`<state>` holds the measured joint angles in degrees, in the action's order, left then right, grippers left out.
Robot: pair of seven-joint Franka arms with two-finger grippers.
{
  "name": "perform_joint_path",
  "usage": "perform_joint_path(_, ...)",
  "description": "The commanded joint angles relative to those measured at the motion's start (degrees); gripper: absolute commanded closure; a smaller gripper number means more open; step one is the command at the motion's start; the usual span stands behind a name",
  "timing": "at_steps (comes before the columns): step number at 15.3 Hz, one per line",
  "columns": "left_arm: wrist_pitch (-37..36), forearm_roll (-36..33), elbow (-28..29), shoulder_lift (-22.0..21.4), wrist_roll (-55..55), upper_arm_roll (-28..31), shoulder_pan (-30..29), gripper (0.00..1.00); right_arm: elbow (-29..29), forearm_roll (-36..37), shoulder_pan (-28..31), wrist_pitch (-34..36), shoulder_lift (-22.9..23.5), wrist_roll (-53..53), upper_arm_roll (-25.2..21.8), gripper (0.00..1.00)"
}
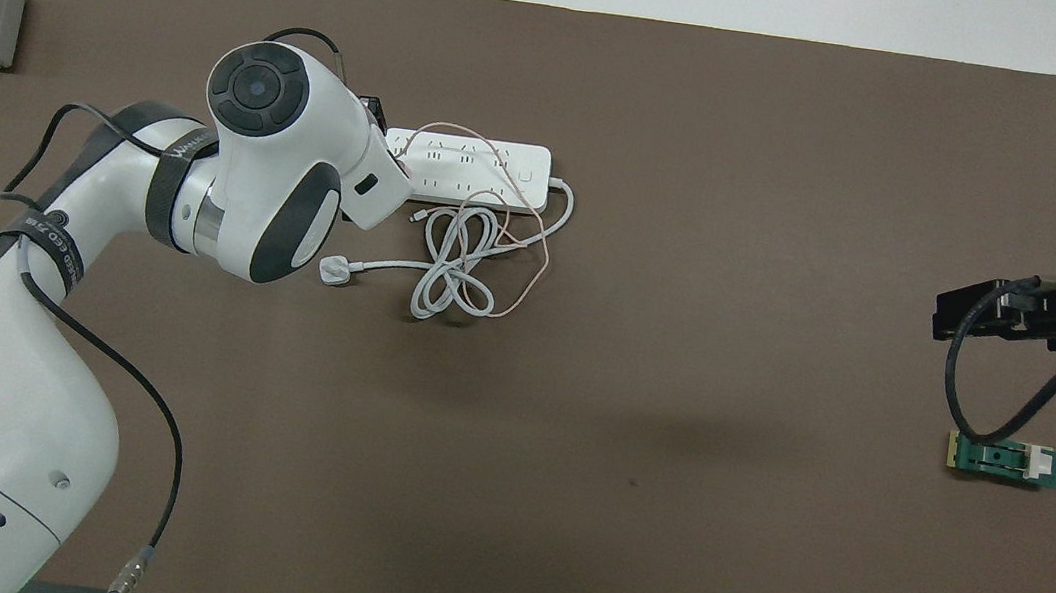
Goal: Plug charger into power strip
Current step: 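Push the charger prongs into the socket with the left gripper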
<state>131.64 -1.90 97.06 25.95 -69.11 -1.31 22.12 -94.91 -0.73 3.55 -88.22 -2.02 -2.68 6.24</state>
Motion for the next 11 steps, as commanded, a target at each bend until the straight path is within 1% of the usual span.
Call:
perform_joint_path(1,1.7,-2.8,1.0,0.1,1.1,0.7,0.6,0.85,-1.3,-0.6,1.5,-1.0,-1.1,0.1,0.6,0.0)
perform_joint_path(3,0.2,-4.2,0.2,0.2,1.1,0.5,0.7,0.86,-1.3,-0.6,1.5,-1.0,-1.1,0.1,0.6,0.0)
perform_joint_path(5,-3.2,-4.2,-2.1,1.3,1.1,0.4,0.6,0.86,-1.3,-0.6,1.5,-1.0,-1.1,0.1,0.6,0.0)
perform_joint_path(9,-4.2,-3.6,-2.5,1.8,1.1,0.3,0.6,0.86,-1.3,-0.6,1.5,-1.0,-1.1,0.1,0.6,0.0)
perform_joint_path(11,-4.7,-3.3,-3.5,2.5,1.0,0.3,0.6,0.86,-1.3,-0.6,1.5,-0.9,-1.1,0.1,0.6,0.0)
